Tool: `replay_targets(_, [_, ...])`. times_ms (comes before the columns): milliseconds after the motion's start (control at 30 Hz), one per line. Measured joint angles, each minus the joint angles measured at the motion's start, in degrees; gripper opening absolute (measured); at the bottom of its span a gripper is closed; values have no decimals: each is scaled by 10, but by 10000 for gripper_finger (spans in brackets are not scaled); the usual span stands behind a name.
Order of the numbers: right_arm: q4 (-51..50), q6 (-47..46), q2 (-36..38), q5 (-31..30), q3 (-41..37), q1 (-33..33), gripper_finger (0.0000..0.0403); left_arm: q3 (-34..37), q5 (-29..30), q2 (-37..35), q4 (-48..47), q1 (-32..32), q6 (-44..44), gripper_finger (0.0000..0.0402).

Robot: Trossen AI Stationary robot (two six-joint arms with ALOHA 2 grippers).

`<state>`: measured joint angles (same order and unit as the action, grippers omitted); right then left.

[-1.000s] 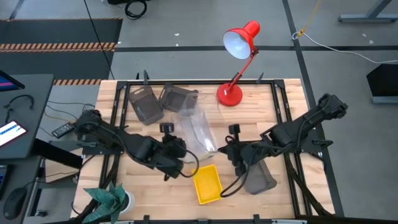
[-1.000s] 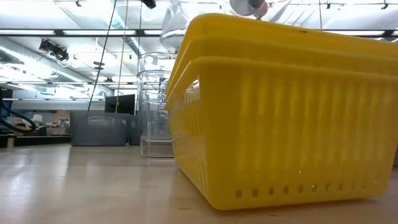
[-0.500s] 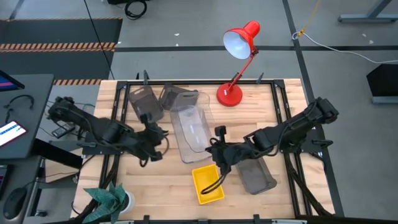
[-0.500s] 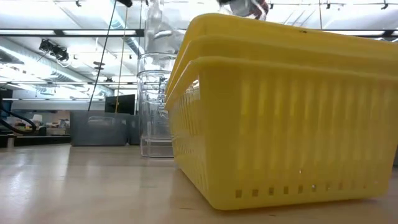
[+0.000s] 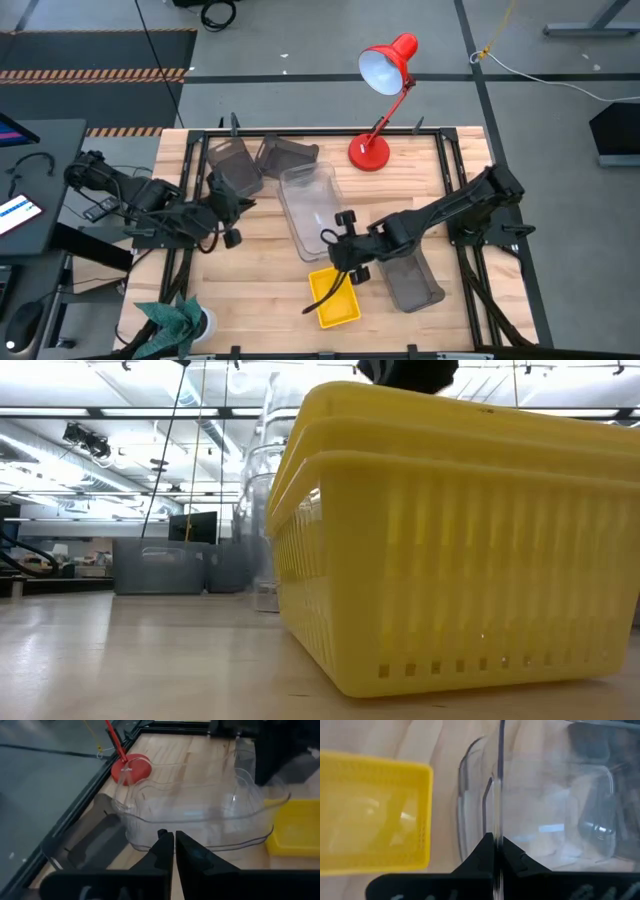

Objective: Stack baskets by color
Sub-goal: Stack the right transparent bin on the left transparent bin

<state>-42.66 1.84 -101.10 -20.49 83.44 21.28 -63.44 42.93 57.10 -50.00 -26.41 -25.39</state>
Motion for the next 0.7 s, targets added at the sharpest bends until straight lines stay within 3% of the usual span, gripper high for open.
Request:
replay_targets(300, [-74, -21, -38, 69, 41, -1, 37, 0, -11, 29, -16, 39, -79, 70])
replay_targets(700, [-88, -14, 31, 71, 45, -11, 139, 14, -120, 74, -18, 158, -25, 159])
